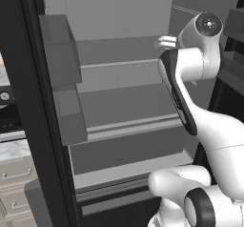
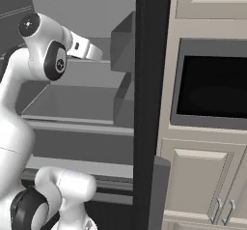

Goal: Grab the lemon and lemon wedge from the fridge, place them in the blender, close the lid, and turn on the blender to create a marinade.

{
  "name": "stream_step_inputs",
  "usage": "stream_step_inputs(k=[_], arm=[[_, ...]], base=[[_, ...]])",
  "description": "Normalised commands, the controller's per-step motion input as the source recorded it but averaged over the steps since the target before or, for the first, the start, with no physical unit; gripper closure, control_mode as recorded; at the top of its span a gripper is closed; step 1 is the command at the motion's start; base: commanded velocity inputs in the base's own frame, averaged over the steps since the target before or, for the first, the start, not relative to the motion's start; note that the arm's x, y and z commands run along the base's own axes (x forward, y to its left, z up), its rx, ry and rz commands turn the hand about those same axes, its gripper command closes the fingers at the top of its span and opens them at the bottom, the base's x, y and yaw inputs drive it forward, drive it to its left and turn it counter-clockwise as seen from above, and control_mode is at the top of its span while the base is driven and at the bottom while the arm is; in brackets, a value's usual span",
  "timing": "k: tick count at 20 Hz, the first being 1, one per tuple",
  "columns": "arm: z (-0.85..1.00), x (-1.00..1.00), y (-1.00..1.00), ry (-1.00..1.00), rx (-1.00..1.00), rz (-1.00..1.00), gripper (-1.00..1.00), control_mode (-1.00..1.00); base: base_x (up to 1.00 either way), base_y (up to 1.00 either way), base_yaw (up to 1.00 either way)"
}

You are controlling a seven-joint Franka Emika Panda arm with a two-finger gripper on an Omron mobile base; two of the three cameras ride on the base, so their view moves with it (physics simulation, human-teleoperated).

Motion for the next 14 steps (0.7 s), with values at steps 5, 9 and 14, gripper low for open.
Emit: stream_step_inputs(k=[5, 9, 14], arm=[[-0.17, 0.26, -0.29, 0.00, 0.00, 0.00, -1.00, -1.00], [-0.17, 0.33, -0.30, 0.00, 0.00, 0.00, -1.00, -1.00], [-0.04, 0.44, -0.06, 0.00, 0.00, 0.02, -1.00, -1.00]], base=[[0.00, 0.00, 0.00], [0.00, 0.00, 0.00], [0.00, 0.00, 0.00]])
